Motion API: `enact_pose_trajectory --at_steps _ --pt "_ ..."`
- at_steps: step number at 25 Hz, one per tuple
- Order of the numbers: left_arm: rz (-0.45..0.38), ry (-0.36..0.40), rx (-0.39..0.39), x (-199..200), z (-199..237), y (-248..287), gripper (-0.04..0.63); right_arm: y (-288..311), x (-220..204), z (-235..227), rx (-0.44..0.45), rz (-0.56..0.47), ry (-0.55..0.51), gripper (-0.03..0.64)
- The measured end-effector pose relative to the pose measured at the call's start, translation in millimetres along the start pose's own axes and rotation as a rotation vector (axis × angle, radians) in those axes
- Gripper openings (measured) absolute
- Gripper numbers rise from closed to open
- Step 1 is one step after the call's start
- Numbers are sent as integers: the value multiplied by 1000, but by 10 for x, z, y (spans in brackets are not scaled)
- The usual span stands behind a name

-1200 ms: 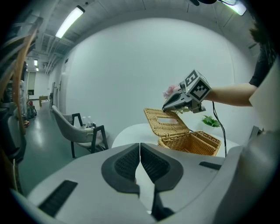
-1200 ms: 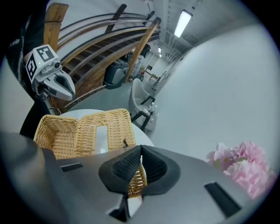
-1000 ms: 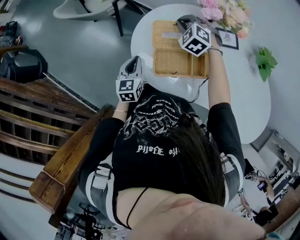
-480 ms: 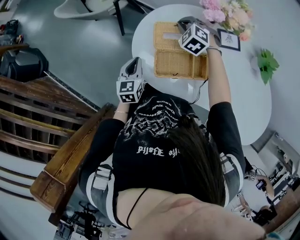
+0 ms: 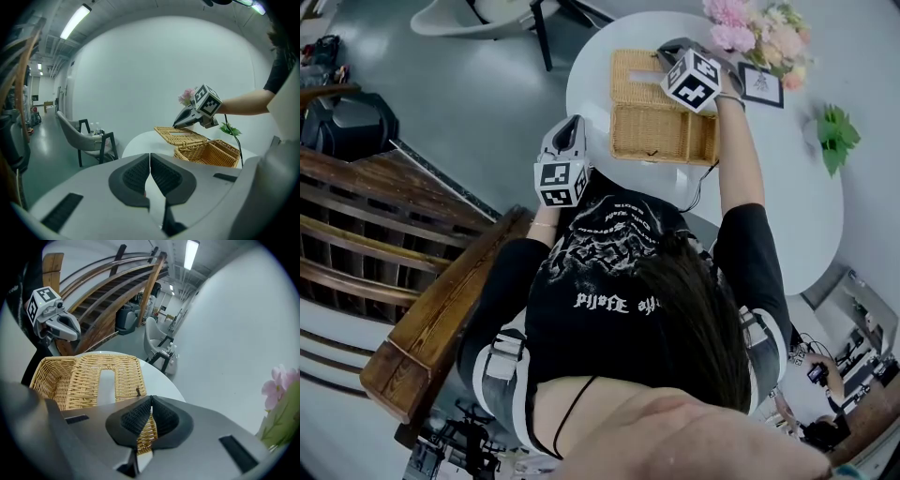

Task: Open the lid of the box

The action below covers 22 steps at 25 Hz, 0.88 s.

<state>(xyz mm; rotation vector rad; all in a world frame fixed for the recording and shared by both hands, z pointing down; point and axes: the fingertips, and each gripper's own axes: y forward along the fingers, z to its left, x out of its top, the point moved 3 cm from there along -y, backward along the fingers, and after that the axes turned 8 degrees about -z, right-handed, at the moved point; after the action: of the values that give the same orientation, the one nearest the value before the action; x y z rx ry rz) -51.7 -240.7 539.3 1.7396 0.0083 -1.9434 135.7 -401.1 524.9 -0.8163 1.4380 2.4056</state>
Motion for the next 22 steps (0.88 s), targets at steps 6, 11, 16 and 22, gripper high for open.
enact_pose_trajectory --at_steps 6,11,16,22 --pt "13 -2 11 -29 27 43 25 92 -94 10 33 11 21 35" --pt "17 -4 15 -42 49 51 25 156 -143 50 60 18 48 35" --pt "20 -10 20 -79 66 55 25 223 -179 87 70 19 86 35" --pt "31 -12 27 -82 70 76 25 272 -225 86 97 26 109 35"
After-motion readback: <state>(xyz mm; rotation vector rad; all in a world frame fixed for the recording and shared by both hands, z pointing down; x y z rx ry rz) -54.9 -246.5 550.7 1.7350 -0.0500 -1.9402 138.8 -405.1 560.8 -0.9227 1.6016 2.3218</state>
